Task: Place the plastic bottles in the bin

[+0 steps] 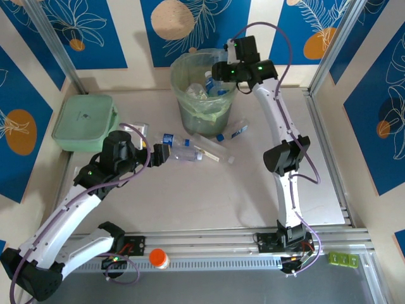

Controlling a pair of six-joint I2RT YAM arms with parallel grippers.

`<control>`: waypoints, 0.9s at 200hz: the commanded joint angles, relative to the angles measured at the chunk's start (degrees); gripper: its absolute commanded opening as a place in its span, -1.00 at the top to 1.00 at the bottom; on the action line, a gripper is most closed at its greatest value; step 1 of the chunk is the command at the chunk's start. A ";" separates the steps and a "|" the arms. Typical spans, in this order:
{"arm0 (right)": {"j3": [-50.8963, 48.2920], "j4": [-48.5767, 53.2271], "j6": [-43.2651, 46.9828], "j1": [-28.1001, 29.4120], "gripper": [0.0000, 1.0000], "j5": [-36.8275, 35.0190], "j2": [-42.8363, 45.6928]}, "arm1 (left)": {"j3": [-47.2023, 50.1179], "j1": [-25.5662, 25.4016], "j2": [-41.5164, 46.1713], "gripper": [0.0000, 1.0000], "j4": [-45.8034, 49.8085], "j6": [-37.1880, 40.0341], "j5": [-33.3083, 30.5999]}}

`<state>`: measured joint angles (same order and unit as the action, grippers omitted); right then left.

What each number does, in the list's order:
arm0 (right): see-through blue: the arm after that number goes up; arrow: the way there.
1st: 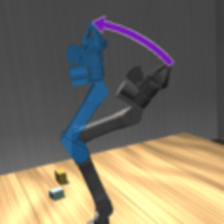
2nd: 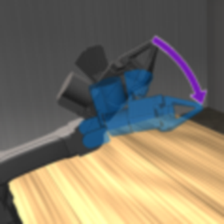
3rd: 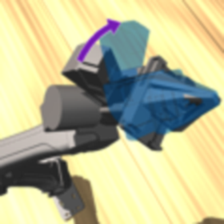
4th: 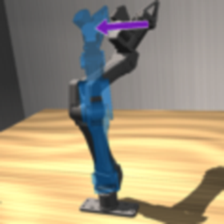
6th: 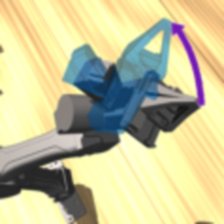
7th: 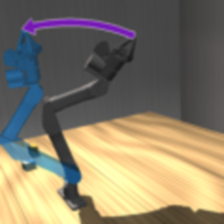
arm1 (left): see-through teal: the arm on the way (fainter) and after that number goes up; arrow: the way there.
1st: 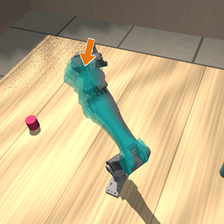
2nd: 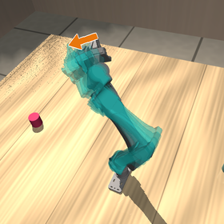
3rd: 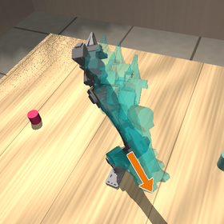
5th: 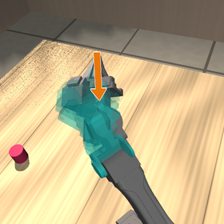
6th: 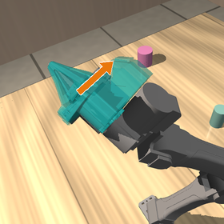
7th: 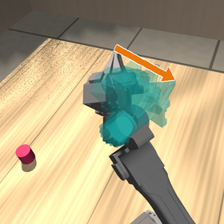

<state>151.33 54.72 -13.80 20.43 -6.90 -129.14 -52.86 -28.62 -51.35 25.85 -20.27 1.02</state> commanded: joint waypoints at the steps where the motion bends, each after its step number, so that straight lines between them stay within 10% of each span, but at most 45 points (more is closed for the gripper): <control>1: -1.55 0.91 5.17 1.61 0.06 -7.94 -0.10 | 0.21 0.76 -0.07 -0.84 -1.43 0.33 0.21; 102: 4.08 -0.05 6.51 5.41 -0.65 -11.80 -3.29 | 0.43 4.36 -1.93 -0.85 -2.45 -1.74 2.63; 180: 2.74 -0.49 5.80 6.37 -0.69 -12.34 6.47 | 0.74 6.90 -0.53 -0.85 -2.48 -1.88 1.18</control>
<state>153.84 54.74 -7.84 26.30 -18.94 -129.64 -52.66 -22.81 -53.65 24.49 -21.80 2.55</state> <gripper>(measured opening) 0.846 0.924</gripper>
